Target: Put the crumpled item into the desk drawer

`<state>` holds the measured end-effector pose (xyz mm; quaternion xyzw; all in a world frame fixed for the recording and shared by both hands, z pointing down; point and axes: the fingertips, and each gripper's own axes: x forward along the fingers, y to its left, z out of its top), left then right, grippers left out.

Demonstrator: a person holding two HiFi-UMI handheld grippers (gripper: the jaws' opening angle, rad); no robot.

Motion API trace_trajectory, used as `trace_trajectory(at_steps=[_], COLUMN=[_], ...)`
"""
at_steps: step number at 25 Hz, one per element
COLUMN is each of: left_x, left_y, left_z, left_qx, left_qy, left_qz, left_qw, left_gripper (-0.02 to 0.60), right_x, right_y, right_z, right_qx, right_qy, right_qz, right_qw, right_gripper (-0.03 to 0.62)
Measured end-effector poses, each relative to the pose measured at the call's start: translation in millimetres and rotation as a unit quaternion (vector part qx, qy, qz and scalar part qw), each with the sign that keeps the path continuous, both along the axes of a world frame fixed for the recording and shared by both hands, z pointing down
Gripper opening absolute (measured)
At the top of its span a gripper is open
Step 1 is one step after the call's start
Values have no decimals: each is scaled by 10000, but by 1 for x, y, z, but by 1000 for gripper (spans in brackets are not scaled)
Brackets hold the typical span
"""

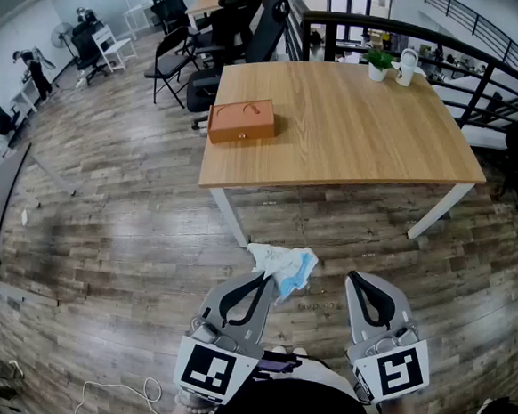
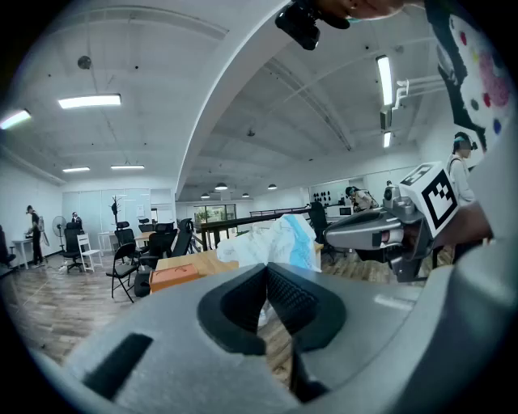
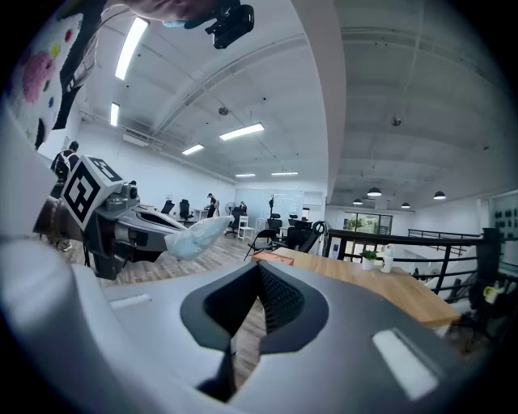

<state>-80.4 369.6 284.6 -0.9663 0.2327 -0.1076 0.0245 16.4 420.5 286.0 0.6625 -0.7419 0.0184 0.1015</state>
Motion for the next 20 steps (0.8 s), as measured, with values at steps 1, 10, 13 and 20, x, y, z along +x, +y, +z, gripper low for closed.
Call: trace_trajectory(at_steps=[1, 10, 13, 20], left_x=[0, -1, -1, -4], left_y=[0, 1, 0, -5], left_z=[0, 1, 0, -1], left_qx=[-2, 4, 8, 29], left_qy=[3, 25, 26, 49], left_qz=[-6, -18, -6, 15], left_qw=[10000, 10000, 10000, 10000], left_gripper=[5, 5, 5, 5], right_x=[0, 0, 1, 0], right_y=[0, 1, 0, -2], right_z=[0, -1, -3, -5], right_qx=[-5, 50, 105, 133], right_qy=[1, -140, -215, -195], right_qz=[-1, 19, 48, 111], right_qw=[10000, 9999, 9997, 9997], right_gripper=[6, 6, 6, 6])
